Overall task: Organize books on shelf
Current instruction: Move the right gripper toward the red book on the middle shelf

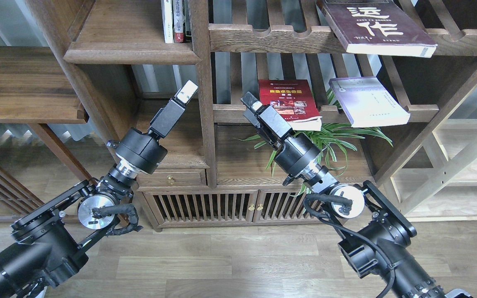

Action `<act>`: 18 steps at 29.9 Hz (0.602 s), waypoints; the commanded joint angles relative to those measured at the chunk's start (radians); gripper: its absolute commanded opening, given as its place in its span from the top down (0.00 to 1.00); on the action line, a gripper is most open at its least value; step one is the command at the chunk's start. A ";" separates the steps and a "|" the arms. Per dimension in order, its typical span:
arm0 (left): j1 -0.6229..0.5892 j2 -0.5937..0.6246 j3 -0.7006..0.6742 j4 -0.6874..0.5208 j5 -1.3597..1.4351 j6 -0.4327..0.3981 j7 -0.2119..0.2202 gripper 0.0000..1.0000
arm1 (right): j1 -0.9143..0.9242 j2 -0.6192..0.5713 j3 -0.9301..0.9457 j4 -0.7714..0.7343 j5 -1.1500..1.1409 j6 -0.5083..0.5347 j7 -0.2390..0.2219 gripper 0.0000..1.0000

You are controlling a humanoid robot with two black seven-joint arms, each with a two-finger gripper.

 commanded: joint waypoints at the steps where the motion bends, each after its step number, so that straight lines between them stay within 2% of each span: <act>1: -0.002 0.001 -0.002 0.000 0.001 0.000 0.014 0.02 | 0.000 0.000 0.000 -0.001 0.001 0.000 0.000 0.00; 12: -0.002 -0.016 0.000 -0.006 0.001 0.000 0.030 0.02 | 0.000 0.000 -0.003 -0.001 0.003 -0.005 0.000 0.00; 18: 0.000 -0.016 0.001 -0.035 0.001 0.000 0.031 0.02 | -0.009 0.000 -0.003 -0.001 0.012 -0.064 0.009 0.00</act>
